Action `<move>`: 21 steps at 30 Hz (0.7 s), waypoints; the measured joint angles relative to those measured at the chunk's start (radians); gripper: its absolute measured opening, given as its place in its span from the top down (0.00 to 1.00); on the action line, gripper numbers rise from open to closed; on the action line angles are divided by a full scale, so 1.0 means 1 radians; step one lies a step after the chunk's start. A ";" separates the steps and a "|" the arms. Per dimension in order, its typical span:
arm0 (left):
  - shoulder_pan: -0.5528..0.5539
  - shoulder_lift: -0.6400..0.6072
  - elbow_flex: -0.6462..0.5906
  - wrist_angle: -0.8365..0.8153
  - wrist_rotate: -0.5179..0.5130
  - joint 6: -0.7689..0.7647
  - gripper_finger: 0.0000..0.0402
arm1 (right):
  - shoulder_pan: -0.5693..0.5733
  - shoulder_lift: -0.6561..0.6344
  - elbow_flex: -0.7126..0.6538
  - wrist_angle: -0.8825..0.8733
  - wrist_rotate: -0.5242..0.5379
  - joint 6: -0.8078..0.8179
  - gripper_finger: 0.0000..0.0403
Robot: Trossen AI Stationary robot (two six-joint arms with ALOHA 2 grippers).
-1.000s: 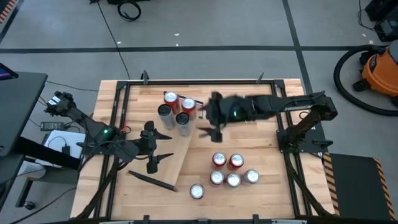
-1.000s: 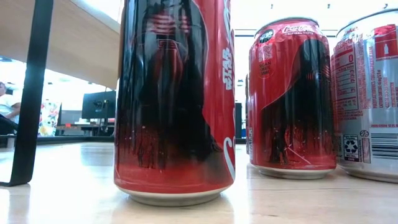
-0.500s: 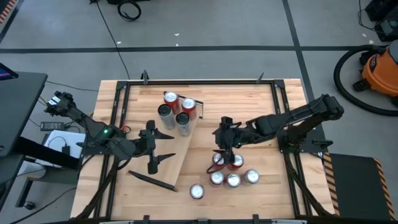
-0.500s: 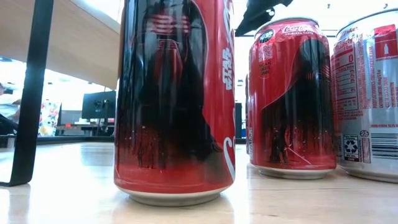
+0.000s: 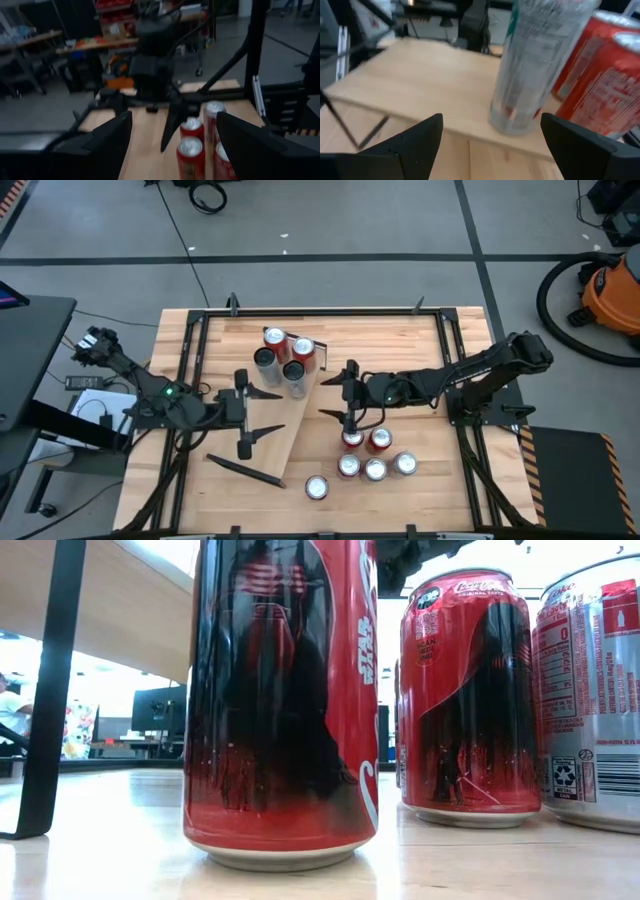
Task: Place canned beverage on shelf
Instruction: Put the top red soda can on the shelf
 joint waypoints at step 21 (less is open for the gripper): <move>-0.009 0.002 0.000 0.029 -0.003 0.014 0.25 | -0.010 0.015 0.230 -0.641 -0.290 0.026 0.14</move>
